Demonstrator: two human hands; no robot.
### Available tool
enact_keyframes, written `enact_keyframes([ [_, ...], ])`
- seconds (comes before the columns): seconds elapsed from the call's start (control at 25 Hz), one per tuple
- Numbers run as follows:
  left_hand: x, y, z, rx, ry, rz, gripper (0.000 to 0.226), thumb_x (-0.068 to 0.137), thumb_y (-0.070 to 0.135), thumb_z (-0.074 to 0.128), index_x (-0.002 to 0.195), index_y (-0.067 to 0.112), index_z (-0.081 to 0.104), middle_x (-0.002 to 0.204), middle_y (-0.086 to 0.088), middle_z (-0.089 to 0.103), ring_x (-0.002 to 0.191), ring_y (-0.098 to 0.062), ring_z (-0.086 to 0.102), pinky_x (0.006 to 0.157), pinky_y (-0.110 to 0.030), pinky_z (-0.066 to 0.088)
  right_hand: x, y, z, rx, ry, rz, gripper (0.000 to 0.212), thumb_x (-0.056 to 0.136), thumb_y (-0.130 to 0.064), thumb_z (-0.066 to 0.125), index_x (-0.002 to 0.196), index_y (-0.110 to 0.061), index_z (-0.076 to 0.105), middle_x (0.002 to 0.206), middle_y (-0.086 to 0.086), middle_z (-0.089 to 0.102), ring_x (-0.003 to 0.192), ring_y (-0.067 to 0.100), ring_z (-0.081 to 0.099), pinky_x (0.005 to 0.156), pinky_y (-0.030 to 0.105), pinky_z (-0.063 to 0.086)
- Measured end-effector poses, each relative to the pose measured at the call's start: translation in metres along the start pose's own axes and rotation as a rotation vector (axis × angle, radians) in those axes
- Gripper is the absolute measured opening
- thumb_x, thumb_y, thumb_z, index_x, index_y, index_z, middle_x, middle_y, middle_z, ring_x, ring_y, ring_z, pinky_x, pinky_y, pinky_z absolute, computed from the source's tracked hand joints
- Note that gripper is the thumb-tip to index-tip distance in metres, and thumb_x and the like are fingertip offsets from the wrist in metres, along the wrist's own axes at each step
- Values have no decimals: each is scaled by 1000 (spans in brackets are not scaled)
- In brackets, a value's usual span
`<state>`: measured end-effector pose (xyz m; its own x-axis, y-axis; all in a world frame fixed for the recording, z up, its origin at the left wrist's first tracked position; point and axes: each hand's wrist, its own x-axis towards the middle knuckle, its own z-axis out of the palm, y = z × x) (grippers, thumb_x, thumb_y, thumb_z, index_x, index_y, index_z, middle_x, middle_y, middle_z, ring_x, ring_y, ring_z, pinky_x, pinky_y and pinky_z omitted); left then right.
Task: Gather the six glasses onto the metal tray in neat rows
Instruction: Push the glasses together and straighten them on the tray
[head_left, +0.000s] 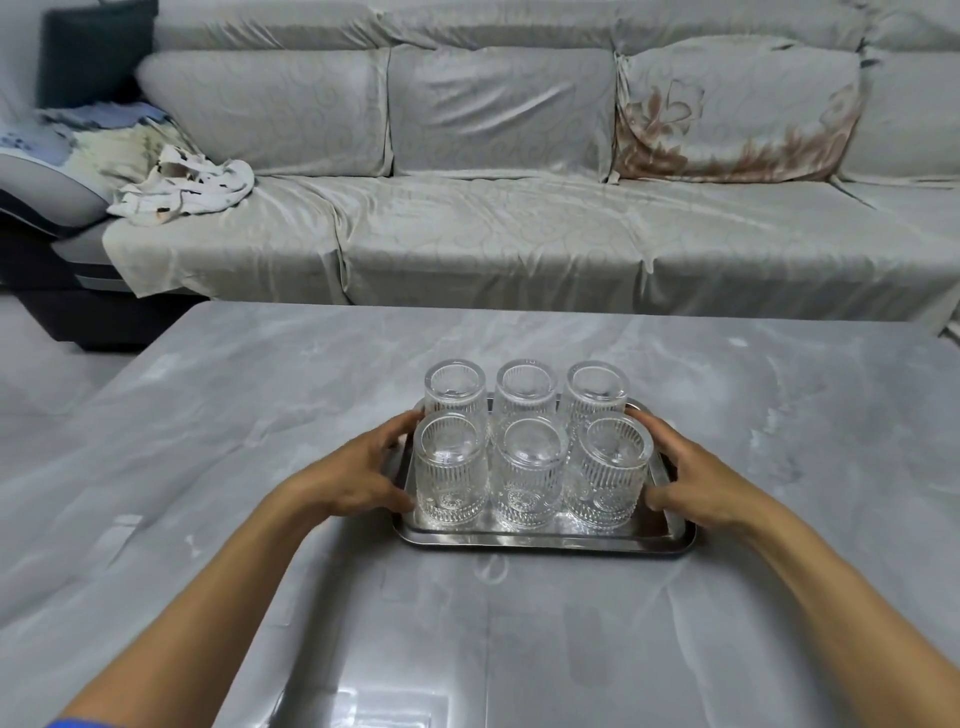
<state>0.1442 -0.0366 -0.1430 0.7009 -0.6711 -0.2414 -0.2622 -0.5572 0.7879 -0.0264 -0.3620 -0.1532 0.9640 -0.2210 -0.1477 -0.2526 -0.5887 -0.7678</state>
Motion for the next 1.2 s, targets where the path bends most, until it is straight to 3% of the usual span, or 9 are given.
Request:
enact_keyframes([
  [0.08,-2,15,-21,-61,263,37,82,78,-10,71,147,22,40,147,-3,49,138,-25,45,100,-33,41,-1,-14,-22,110,203,-10,80,77,7,66,144,-27,38,144,-2,48,134,19,42,105,33,36],
  [0.2,3,51,-22,45,641,242,53,88,33,61,139,29,50,141,-2,58,129,-24,53,105,-37,41,9,-58,-40,34,574,-174,53,81,-28,64,131,-33,51,135,-7,58,122,14,52,100,38,43],
  [0.36,38,80,37,735,254,209,59,97,53,35,153,35,26,166,-2,23,151,-28,21,122,-50,16,39,-91,8,-655,265,-171,60,90,-51,50,145,-31,36,157,0,33,141,25,32,112,43,31],
  [0.6,57,79,38,815,230,236,57,98,57,29,150,33,38,158,-3,40,147,-33,29,120,-49,24,57,-78,15,-706,174,-150,53,92,-55,41,142,-37,37,153,-9,40,142,26,29,110,49,32],
  [0.68,51,78,35,633,234,295,55,100,54,32,147,29,43,158,-4,40,147,-28,32,119,-44,26,55,-72,12,-519,180,-196,48,94,-54,42,138,-35,45,148,-8,46,137,22,37,107,44,35],
  [0.8,28,62,21,-397,509,207,48,101,45,39,142,22,51,148,3,51,138,-17,45,105,-24,36,32,-49,-7,517,430,-67,43,95,-51,41,131,-33,53,139,-6,52,133,18,44,101,34,36],
  [0.88,16,45,21,-923,604,63,55,101,49,33,147,20,43,155,0,44,142,-16,40,110,-27,29,20,-30,-8,1091,487,83,57,96,-54,32,141,-22,44,148,2,45,142,23,34,108,36,31],
  [1.04,20,38,53,-1093,514,-19,69,100,57,25,155,15,28,164,-2,28,150,-17,26,118,-35,22,22,-25,30,1142,361,145,71,96,-60,21,148,-13,32,155,8,37,142,22,34,119,45,22],
  [1.2,28,38,59,-1167,439,-45,68,98,61,26,130,12,61,135,-11,66,121,-27,61,100,-41,50,21,-37,39,1186,316,157,56,96,-60,27,114,-20,63,115,9,73,101,22,71,90,43,52],
])
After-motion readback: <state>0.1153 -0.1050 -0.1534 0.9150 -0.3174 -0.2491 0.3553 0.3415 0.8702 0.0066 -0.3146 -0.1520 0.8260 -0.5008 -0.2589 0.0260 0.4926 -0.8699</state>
